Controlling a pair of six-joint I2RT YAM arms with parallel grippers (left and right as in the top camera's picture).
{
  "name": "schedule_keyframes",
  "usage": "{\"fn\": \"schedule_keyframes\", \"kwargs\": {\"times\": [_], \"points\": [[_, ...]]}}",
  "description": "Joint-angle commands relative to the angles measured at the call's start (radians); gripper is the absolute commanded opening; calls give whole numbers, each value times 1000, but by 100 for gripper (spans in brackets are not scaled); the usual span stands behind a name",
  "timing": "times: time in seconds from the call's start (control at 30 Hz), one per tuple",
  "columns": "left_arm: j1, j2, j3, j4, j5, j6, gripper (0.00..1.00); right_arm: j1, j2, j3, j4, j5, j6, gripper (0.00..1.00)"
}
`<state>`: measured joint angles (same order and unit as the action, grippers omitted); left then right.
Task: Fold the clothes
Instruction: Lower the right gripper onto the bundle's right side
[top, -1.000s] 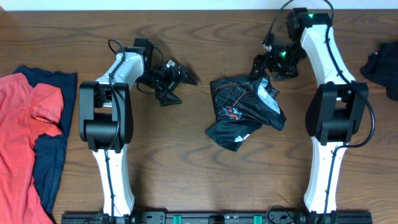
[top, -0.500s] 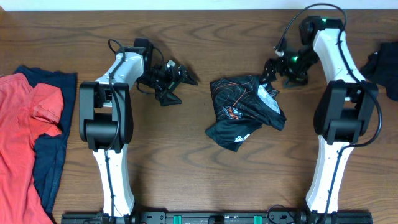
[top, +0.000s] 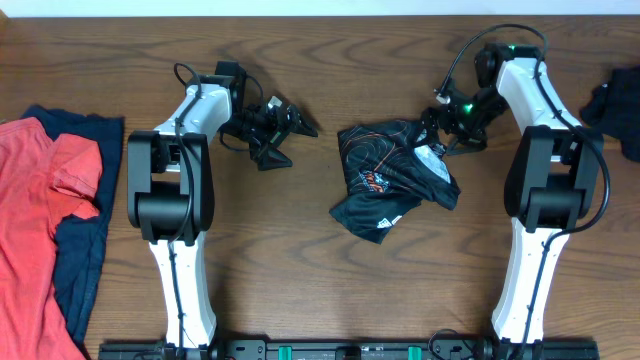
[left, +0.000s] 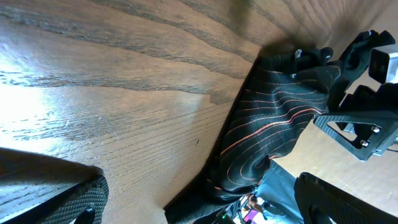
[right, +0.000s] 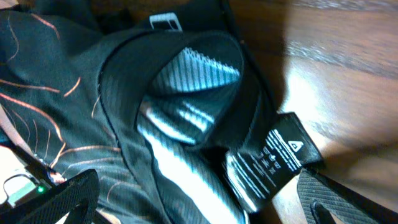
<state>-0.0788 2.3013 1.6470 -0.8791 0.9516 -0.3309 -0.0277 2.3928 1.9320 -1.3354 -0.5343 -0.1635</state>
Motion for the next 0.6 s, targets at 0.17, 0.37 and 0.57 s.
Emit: {"fn": "schedule_keyframes", "kwargs": {"times": [0.17, 0.37, 0.57], "points": [[0, 70, -40, -7, -174, 43, 98, 14, -1, -143, 94, -187, -39, 99], [0, 70, -40, -14, -174, 43, 98, 18, -1, -221, 139, -250, -58, 99], [0, 70, -40, -14, -174, 43, 98, 31, -1, -254, 150, -253, -71, 94]]}}
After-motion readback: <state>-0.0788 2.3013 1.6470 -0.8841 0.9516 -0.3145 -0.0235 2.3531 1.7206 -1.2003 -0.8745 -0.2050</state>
